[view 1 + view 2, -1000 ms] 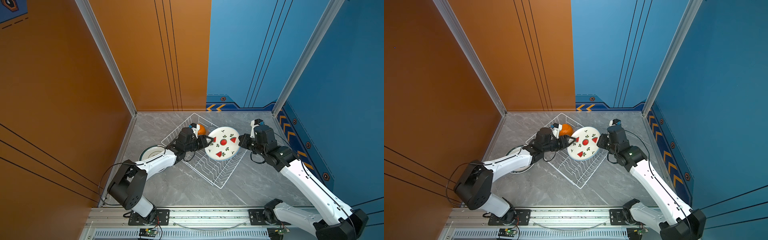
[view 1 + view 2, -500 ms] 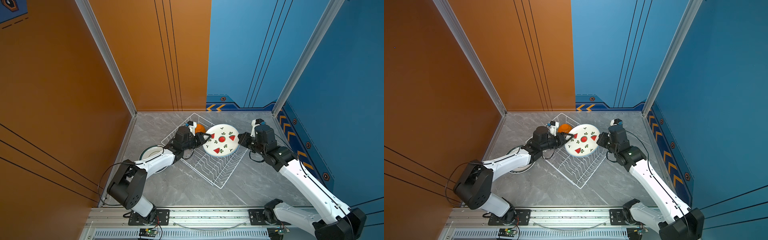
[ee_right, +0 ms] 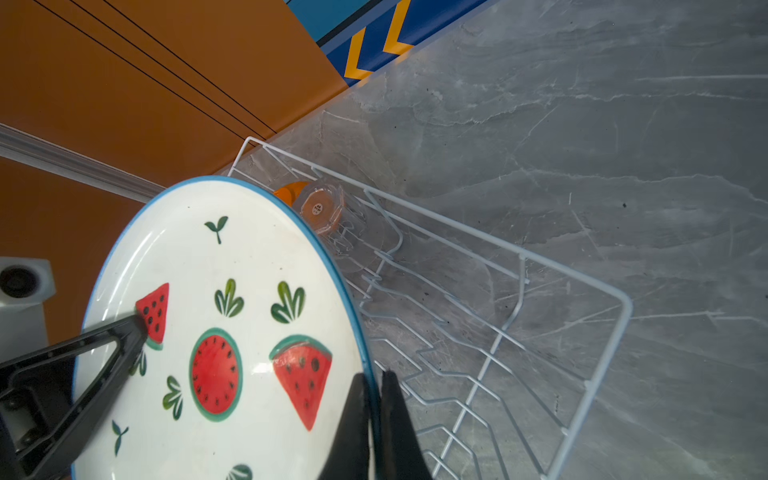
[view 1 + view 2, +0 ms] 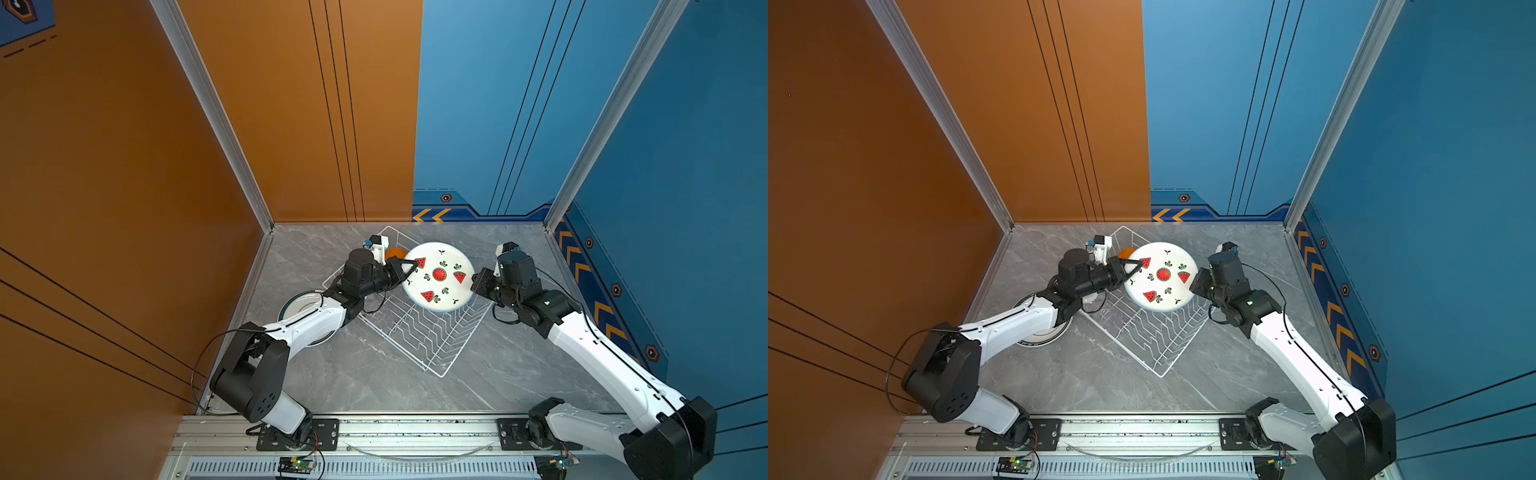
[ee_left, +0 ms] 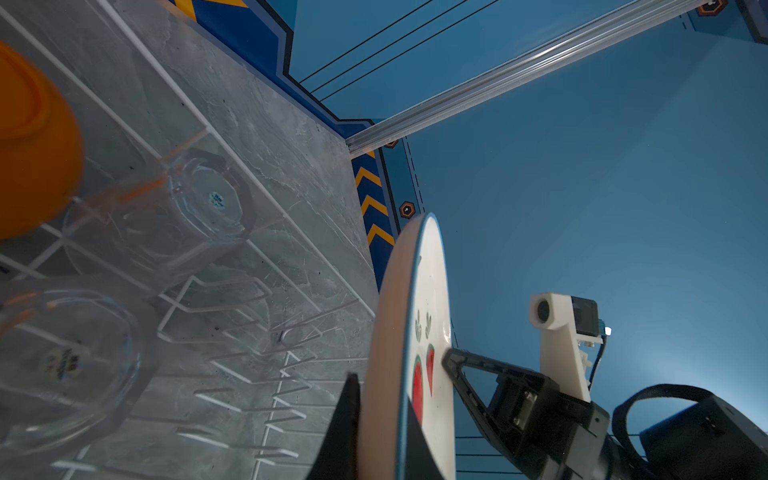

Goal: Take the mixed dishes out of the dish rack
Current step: 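Carry the watermelon plate to the plate stack with the left gripper while the right releases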

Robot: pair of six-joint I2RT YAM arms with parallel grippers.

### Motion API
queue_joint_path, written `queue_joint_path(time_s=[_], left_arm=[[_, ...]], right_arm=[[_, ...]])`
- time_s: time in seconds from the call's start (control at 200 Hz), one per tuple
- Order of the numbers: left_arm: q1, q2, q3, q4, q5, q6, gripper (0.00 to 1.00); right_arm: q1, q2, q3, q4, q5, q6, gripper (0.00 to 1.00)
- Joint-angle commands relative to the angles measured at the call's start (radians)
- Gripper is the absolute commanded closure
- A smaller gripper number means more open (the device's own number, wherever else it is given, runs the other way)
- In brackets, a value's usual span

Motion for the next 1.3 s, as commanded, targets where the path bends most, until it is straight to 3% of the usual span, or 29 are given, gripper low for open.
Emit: queue_joint_path(time_s=[0.0,0.11,0.185,0.255,0.365,0.556,0.861,0.976,1.106,1.291], left_arm=[[-0.031,-0.009,-0.006,0.045,0.094,0.019,0.91],[-0.028,-0.001,-0.008,0.046,0.092,0.017,0.98],[-0.027,0.003,-0.008,0.045,0.092,0.017,1.00],[-0.025,0.002,-0.012,0.045,0.092,0.018,1.00],[-0.015,-0.007,-0.020,0.041,0.087,0.022,1.00],[0.009,-0.043,-0.006,-0.046,0.075,0.067,1.00],[0.093,-0.167,0.017,-0.225,0.053,0.122,1.00],[0.138,-0.251,0.027,-0.350,0.034,0.169,1.00],[0.193,-0.389,0.026,-0.551,-0.048,0.242,1.00],[0.316,-0.611,-0.005,-0.862,-0.192,0.333,1.00]], right_arm=[[0.029,-0.014,0.011,0.151,-0.081,0.039,1.00],[0.029,-0.017,0.012,0.155,-0.084,0.032,0.98],[0.028,-0.020,0.014,0.155,-0.087,0.027,0.86],[0.026,-0.023,0.013,0.156,-0.089,0.019,0.66],[0.018,-0.032,0.004,0.155,-0.088,0.015,0.45],[-0.013,-0.055,-0.004,0.137,-0.086,-0.006,0.28],[-0.054,-0.060,0.002,0.077,-0.082,-0.083,0.17],[-0.104,-0.011,0.019,0.061,-0.149,-0.100,0.15],[-0.137,0.039,0.043,0.046,-0.225,-0.114,0.14],[-0.138,0.032,0.026,0.035,-0.178,-0.168,0.11]])
